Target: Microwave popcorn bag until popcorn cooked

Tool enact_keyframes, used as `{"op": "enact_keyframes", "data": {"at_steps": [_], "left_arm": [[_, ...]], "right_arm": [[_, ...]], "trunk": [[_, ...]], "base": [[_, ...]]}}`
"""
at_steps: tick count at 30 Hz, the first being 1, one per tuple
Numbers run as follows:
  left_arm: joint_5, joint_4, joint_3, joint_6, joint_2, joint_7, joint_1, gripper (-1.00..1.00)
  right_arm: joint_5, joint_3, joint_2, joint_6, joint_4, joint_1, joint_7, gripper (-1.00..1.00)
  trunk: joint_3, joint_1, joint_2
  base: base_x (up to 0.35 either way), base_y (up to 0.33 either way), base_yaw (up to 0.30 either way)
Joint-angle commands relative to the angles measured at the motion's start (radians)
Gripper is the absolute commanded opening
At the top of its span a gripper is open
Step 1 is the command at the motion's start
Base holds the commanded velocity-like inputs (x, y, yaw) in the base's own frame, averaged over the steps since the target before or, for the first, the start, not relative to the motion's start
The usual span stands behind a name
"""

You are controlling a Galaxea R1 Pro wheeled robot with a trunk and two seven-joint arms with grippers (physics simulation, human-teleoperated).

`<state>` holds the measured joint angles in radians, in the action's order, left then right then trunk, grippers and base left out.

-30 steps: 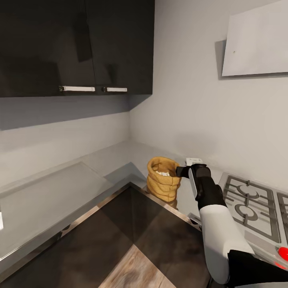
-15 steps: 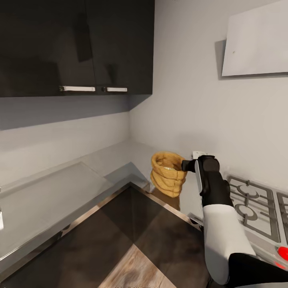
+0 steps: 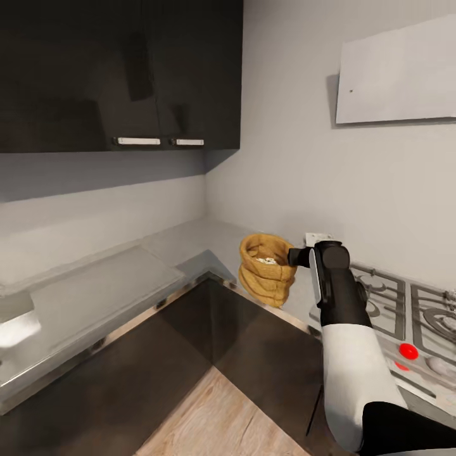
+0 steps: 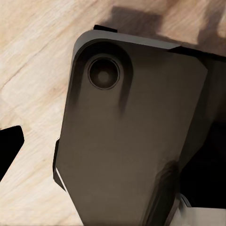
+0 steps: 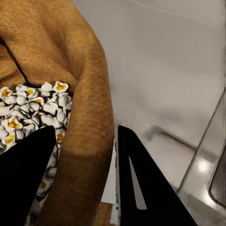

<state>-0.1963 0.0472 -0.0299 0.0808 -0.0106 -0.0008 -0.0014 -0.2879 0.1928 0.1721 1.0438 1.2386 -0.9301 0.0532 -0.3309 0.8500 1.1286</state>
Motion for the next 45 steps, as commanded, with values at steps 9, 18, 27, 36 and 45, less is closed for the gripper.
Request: {"op": "enact_keyframes", "data": {"at_steps": [9,18,27,36,45], "left_arm": [[-0.002,0.000,-0.001,0.002,-0.001,-0.001,0.000,1.00],[-0.003,0.000,-0.001,0.003,0.000,-0.001,0.000,1.00],[-0.003,0.000,-0.001,0.003,0.000,0.000,0.000,1.00],[-0.005,0.000,-0.001,0.004,0.000,0.002,0.000,1.00],[-0.005,0.000,-0.002,0.004,0.000,0.002,0.000,1.00]], "right_arm": [[-0.006,-0.055,0.002,0.003,0.010,-0.001,0.005,-1.00],[-0.007,-0.065,0.002,0.003,0.031,-0.001,0.005,-1.00],[0.002,-0.061,0.000,0.003,0.029,-0.001,0.006,-1.00],[0.000,-0.057,-0.002,0.003,0.037,-0.001,0.007,-1.00],[-0.002,-0.057,-0.002,0.003,0.042,-0.001,0.005,-1.00]], "trunk": [[-0.001,-0.001,0.001],[-0.001,-0.001,0.001],[-0.001,-0.001,0.001],[-0.001,-0.001,0.001],[-0.001,-0.001,0.001]], "base": [[-0.345,0.000,0.000],[-0.346,0.000,0.000],[-0.346,0.000,0.000],[-0.346,0.000,0.000],[-0.345,0.000,0.000]]}}
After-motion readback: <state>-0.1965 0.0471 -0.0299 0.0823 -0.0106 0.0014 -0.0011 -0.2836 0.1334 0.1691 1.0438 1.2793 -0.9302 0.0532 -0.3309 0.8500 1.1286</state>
